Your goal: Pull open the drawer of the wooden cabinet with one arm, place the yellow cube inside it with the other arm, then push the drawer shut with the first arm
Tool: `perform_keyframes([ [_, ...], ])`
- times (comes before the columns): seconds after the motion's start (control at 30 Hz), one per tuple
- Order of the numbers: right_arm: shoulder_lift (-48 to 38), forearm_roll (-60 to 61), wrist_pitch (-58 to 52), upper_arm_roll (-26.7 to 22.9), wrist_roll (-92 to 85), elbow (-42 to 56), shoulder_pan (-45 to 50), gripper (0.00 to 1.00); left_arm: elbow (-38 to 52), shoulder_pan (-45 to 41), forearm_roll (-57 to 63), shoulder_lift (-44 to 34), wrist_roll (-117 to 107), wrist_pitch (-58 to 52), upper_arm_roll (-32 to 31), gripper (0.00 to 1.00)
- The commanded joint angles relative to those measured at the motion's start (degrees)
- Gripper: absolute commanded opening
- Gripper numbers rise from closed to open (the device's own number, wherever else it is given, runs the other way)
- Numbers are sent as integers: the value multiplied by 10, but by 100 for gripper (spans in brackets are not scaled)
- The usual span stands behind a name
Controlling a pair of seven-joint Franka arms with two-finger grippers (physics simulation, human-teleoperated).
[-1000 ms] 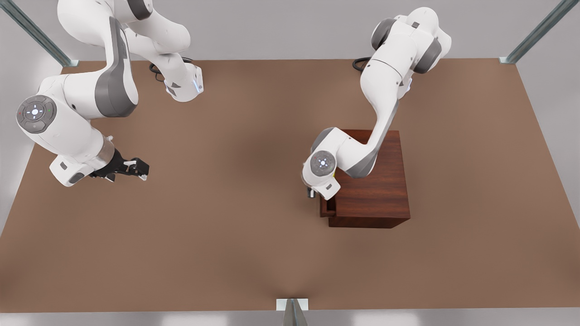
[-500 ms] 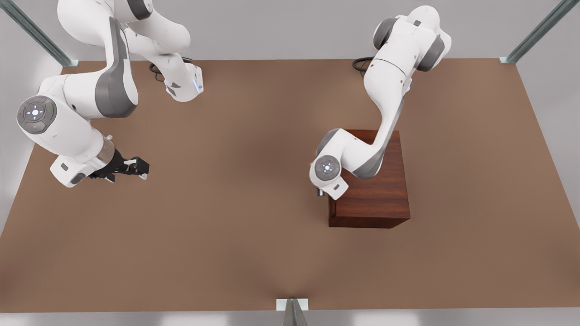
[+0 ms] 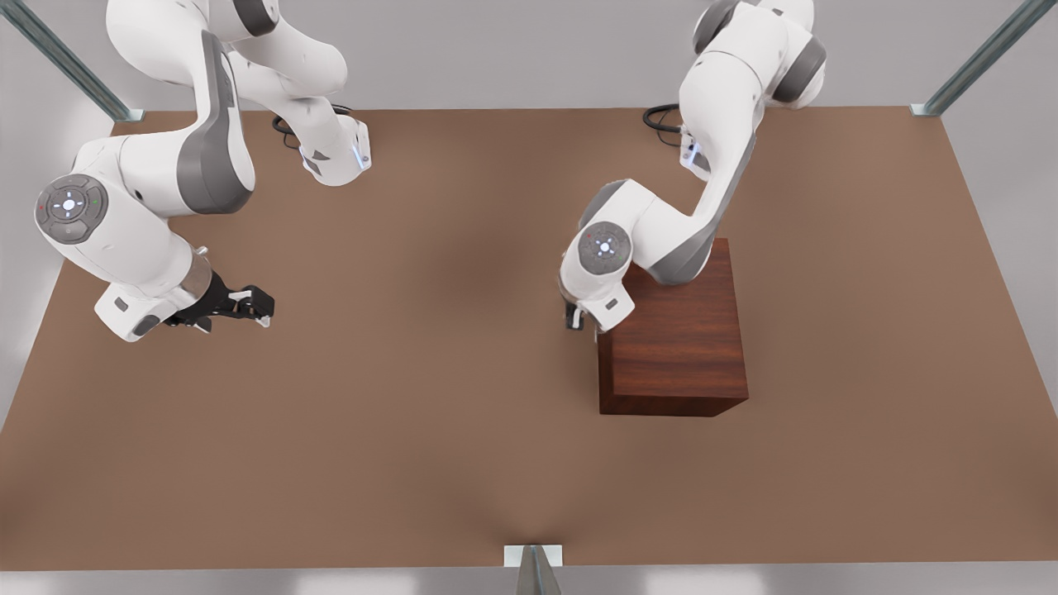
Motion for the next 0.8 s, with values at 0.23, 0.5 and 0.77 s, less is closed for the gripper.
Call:
perform_keyframes([
  [0.23, -1, 1, 0, 0, -1, 0, 0, 100, 7, 255, 70, -152, 1178, -154, 3, 100],
  [0.5, -1, 1, 0, 0, -1, 0, 0, 100, 12, 248, 80, -144, 1261, -144, 8, 100],
  [0.77, -1, 1, 0, 0, -1, 0, 1, 100, 12, 250, 79, -143, 1290, -140, 4, 100],
])
